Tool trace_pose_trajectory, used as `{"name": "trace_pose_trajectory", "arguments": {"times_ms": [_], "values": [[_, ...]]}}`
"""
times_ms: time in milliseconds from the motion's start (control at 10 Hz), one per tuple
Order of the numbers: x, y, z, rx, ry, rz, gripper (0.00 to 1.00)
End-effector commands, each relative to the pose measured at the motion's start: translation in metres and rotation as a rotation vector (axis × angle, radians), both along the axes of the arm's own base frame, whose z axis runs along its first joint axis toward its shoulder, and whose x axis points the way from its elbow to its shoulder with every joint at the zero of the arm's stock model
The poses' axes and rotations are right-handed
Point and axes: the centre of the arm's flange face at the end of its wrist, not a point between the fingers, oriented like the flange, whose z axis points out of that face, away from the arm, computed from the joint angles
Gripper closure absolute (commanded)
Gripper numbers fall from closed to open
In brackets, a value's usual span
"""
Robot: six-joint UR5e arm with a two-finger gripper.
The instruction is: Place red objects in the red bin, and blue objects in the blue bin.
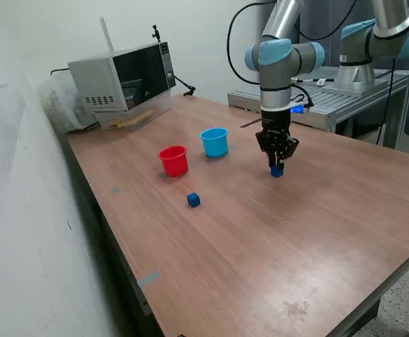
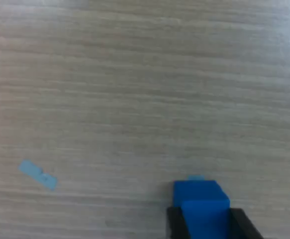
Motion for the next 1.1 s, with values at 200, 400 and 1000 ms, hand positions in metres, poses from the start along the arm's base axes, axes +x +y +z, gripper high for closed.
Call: {"name": "trace_pose_trajectory", "arguments": {"times_ms": [200, 400, 1000], "values": [[-0.018, 0.034, 0.063, 0.010, 0.077, -0.021, 1.00], [-0.028, 0.074, 0.124, 0.021, 0.134, -0.038, 1.00], [0.010, 0.006, 0.114, 0.011, 0.092, 0.094, 1.00]]}}
